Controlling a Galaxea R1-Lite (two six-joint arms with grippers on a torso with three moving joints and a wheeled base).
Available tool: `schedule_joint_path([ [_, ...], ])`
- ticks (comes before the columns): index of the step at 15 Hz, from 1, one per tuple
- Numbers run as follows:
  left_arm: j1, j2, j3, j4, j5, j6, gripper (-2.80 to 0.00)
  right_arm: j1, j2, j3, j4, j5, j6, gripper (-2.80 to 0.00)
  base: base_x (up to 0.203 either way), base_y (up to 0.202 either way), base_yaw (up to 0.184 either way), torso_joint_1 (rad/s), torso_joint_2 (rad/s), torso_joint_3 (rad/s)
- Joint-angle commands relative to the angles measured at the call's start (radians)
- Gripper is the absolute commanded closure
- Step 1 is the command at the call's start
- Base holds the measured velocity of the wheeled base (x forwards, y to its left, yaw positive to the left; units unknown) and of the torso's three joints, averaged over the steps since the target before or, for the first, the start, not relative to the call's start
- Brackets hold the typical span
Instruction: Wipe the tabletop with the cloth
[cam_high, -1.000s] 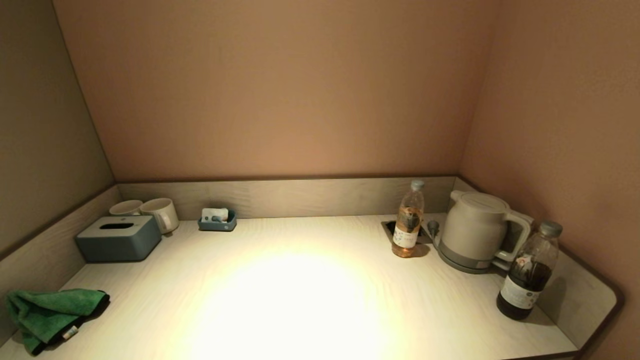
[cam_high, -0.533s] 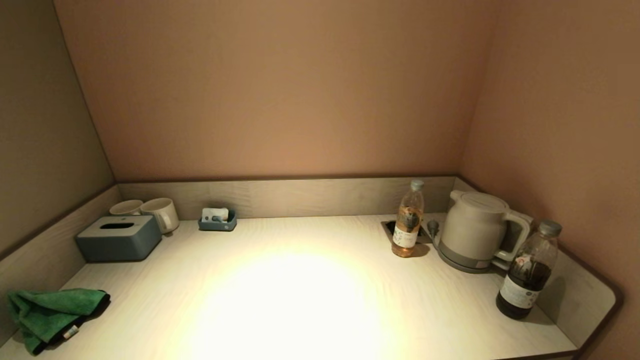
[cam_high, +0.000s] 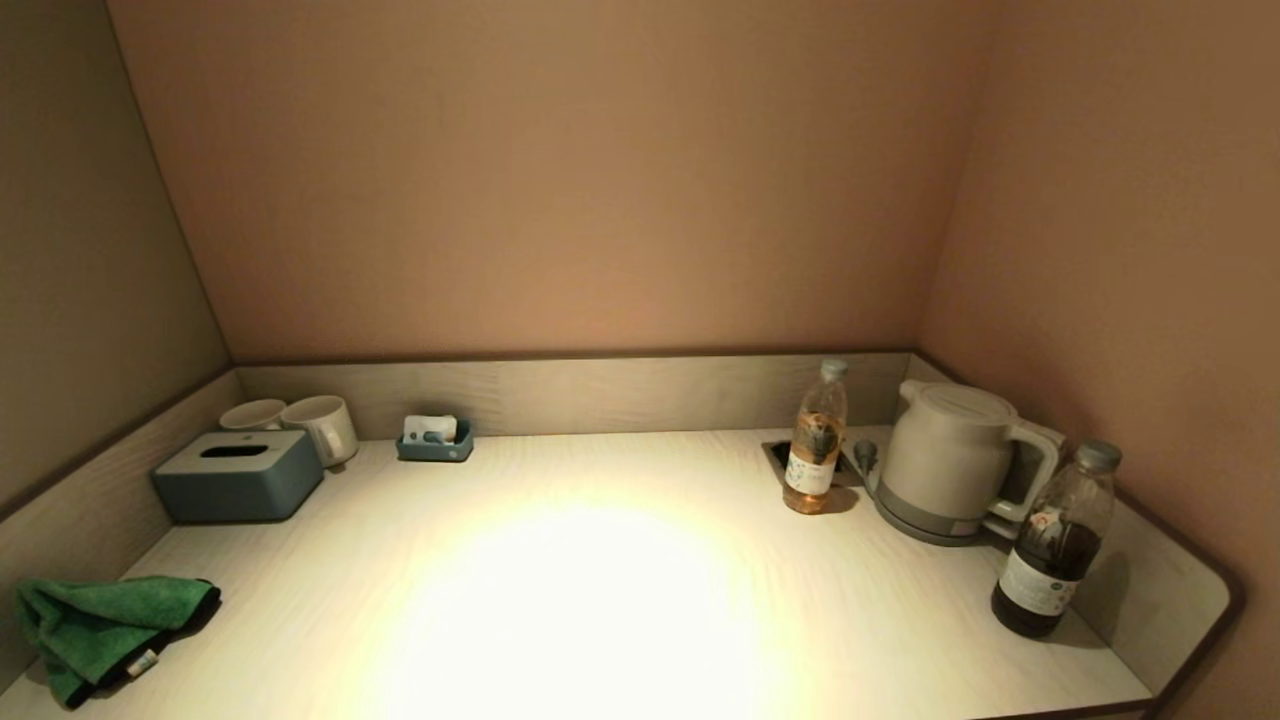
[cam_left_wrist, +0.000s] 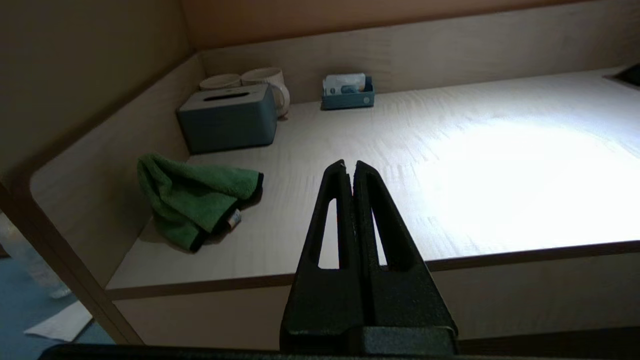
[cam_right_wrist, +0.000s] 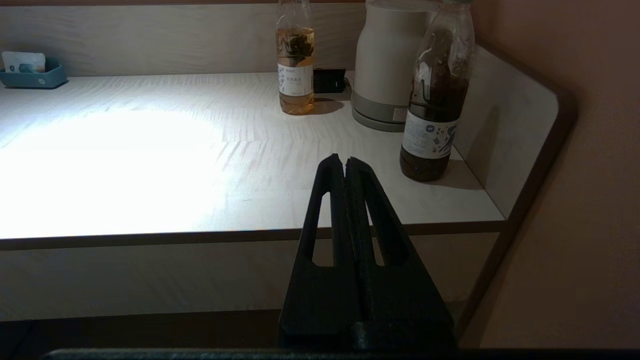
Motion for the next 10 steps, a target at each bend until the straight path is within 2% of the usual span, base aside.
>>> schedule_joint_path([
  [1,0.001,-0.001,0.004,0.006,0.0,-0.009,0.0,0.0,0.001,0.0,-0.001,0.0,0.0,0.0,0.0,0.0,0.0,0.0,0.0,0.0],
  [3,0.001,-0.001,0.003,0.063,-0.004,-0.025,0.0,0.0,0.001,0.0,-0.001,0.0,0.0,0.0,0.0,0.0,0.0,0.0,0.0,0.0],
  [6,0.001,-0.001,0.002,0.055,-0.003,-0.058,0.0,0.0,0.001,0.0,-0.001,0.0,0.0,0.0,0.0,0.0,0.0,0.0,0.0,0.0],
  [10,0.001,-0.001,0.002,0.057,-0.003,-0.059,0.0,0.0,0.001,0.0,-0.001,0.0,0.0,0.0,0.0,0.0,0.0,0.0,0.0,0.0],
])
